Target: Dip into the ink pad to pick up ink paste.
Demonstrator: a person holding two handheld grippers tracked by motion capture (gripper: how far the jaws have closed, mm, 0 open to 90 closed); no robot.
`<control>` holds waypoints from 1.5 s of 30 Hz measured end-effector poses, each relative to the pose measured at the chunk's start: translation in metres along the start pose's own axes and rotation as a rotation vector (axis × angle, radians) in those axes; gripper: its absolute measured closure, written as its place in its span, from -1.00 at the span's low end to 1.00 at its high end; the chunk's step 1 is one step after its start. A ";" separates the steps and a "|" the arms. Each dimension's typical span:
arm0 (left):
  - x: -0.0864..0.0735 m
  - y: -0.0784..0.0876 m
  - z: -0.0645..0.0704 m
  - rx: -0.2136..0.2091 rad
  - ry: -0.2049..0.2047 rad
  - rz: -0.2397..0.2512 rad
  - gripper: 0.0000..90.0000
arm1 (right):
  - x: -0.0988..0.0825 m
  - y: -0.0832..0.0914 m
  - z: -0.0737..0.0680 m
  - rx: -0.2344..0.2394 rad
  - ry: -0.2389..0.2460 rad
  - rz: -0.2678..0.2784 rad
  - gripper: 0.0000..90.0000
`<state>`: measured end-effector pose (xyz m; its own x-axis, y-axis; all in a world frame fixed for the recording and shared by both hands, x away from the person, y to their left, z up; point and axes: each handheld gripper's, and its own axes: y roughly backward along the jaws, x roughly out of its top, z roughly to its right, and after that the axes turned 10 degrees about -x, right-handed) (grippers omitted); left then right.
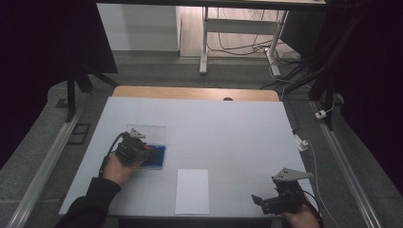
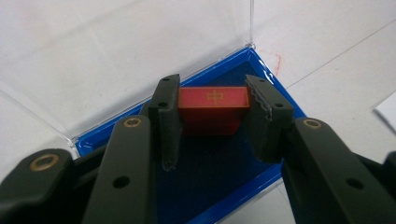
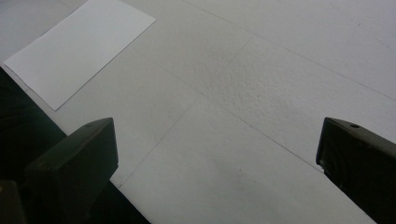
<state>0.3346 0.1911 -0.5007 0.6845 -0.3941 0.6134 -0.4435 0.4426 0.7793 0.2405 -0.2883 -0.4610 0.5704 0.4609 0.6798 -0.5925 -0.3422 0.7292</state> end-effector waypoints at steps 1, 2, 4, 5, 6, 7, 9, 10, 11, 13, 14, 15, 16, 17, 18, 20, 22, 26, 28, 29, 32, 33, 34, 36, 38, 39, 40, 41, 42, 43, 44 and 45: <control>0.000 0.000 0.002 0.008 -0.007 -0.002 0.31 | 0.000 0.000 0.000 0.000 0.000 0.000 -1.00; 0.000 0.000 0.003 0.016 -0.014 -0.003 0.31 | 0.000 0.000 0.000 0.000 0.000 0.000 -1.00; 0.000 -0.001 0.004 0.021 -0.021 -0.003 0.31 | 0.000 0.000 0.000 0.001 0.000 0.000 -1.00; -0.001 0.000 0.003 0.013 -0.015 -0.001 0.31 | 0.000 0.000 0.000 0.000 0.000 0.000 -1.00; -0.001 0.000 0.001 0.005 -0.006 0.002 0.31 | 0.000 0.000 0.000 0.000 0.000 0.000 -1.00; -0.002 0.000 -0.002 -0.015 0.011 0.009 0.31 | 0.000 0.000 0.000 0.000 0.001 0.000 -1.00; -0.003 0.001 -0.008 -0.050 0.041 0.024 0.31 | 0.000 0.000 0.000 0.000 0.001 0.001 -1.00; -0.004 0.002 -0.010 -0.063 0.052 0.030 0.31 | 0.000 0.000 0.000 0.000 0.001 0.002 -1.00; -0.004 0.002 -0.011 -0.072 0.059 0.033 0.31 | 0.000 0.000 0.000 0.001 0.001 0.002 -1.00; -0.005 0.002 -0.012 -0.080 0.068 0.039 0.31 | 0.000 0.000 0.000 0.001 0.001 0.002 -1.00; -0.005 0.002 -0.011 -0.073 0.060 0.035 0.31 | 0.000 0.000 0.000 0.002 0.001 0.004 -1.00; -0.004 0.002 -0.010 -0.065 0.052 0.033 0.31 | 0.000 0.000 0.000 0.002 0.003 0.005 -1.00; -0.004 0.001 -0.009 -0.057 0.042 0.030 0.31 | 0.000 0.000 0.000 0.002 0.001 0.005 -1.00; -0.004 0.001 -0.008 -0.050 0.033 0.029 0.31 | 0.000 0.000 0.000 0.002 0.001 0.004 -1.00; -0.004 0.001 -0.007 -0.046 0.023 0.027 0.31 | 0.000 0.000 0.000 0.002 0.001 0.005 -1.00; -0.003 0.002 -0.006 -0.038 0.001 0.024 0.30 | 0.000 0.000 0.000 0.002 0.004 0.007 -1.00; -0.004 0.002 -0.006 -0.041 -0.013 0.026 0.30 | 0.000 0.000 0.000 0.001 0.004 0.007 -1.00; -0.005 0.003 -0.006 -0.042 -0.023 0.031 0.30 | 0.000 0.001 0.000 0.002 0.005 0.009 -1.00; -0.004 0.004 -0.005 -0.035 -0.036 0.030 0.30 | 0.000 0.001 0.000 0.001 0.007 0.010 -1.00; -0.004 0.004 -0.005 -0.033 -0.045 0.030 0.30 | 0.000 0.001 0.000 0.000 0.007 0.011 -1.00; -0.004 0.007 -0.004 -0.037 -0.050 0.041 0.30 | 0.000 0.001 0.000 0.000 0.009 0.012 -1.00; -0.004 0.008 -0.003 -0.037 -0.050 0.047 0.30 | 0.000 0.001 0.000 0.000 0.010 0.012 -1.00; -0.003 0.009 -0.003 -0.039 -0.048 0.051 0.30 | 0.000 0.001 0.000 0.001 0.010 0.012 -1.00; -0.003 0.011 -0.003 -0.046 -0.045 0.053 0.30 | 0.000 0.001 0.000 0.001 0.009 0.012 -1.00; -0.003 0.011 -0.002 -0.047 -0.045 0.050 0.30 | -0.001 0.001 0.000 0.001 0.009 0.013 -1.00; -0.003 0.012 -0.002 -0.047 -0.046 0.048 0.30 | -0.001 0.001 0.000 0.001 0.009 0.013 -1.00; -0.003 0.012 -0.001 -0.047 -0.046 0.047 0.30 | -0.001 0.001 0.000 0.001 0.009 0.013 -1.00; -0.003 0.013 -0.001 -0.050 -0.045 0.047 0.30 | -0.001 0.001 0.000 0.001 0.009 0.013 -1.00; -0.003 0.013 0.000 -0.052 -0.045 0.049 0.30 | -0.001 0.001 0.000 0.001 0.009 0.014 -1.00; -0.003 0.014 0.000 -0.054 -0.046 0.048 0.30 | -0.001 0.001 0.000 0.001 0.009 0.014 -1.00; -0.002 0.015 0.001 -0.055 -0.049 0.047 0.30 | -0.001 0.001 0.000 0.001 0.009 0.014 -1.00; -0.002 0.015 0.002 -0.058 -0.049 0.051 0.30 | -0.001 0.001 0.000 0.001 0.009 0.014 -1.00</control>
<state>0.3254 0.1974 -0.4900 0.6323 -0.4080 0.6586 -0.4415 0.5087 0.7391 0.2397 -0.2889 -0.4607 0.5572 0.4631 0.6892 -0.5998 -0.3496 0.7198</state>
